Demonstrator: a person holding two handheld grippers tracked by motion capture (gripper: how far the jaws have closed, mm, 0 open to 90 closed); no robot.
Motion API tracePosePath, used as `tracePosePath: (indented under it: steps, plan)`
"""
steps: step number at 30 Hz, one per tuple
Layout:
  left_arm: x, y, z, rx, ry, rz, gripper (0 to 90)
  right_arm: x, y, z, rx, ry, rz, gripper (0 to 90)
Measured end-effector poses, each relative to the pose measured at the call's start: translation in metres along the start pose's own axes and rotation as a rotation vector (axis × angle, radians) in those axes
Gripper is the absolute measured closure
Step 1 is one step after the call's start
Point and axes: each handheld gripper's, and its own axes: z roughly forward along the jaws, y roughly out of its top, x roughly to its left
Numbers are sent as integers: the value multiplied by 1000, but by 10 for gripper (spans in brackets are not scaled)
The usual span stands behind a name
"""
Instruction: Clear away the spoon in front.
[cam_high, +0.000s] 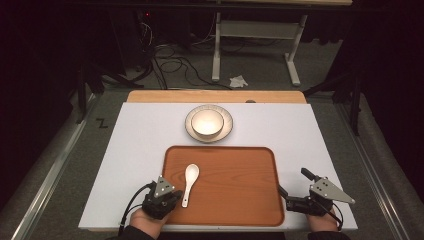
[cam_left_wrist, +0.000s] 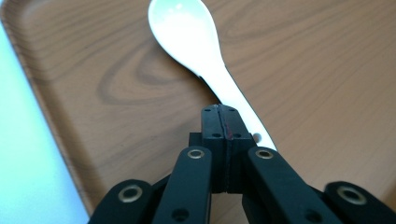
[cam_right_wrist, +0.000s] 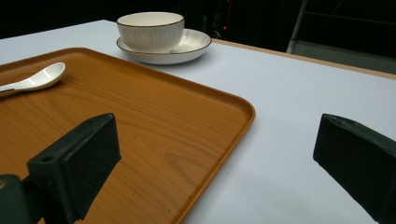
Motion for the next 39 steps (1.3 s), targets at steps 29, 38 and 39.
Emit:
tracePosePath:
  steps: [29, 38, 39]
  plan:
    - [33, -1, -26, -179, 82, 11, 438, 0, 0, 0, -1, -5, -6, 12]
    - [65, -16, -61, -290, 196, -31, 139, -1, 0, -1, -2, -7, -3, 13]
    - [70, -19, -64, -293, 200, -47, 103, -1, 0, -1, -2, -7, -5, 13]
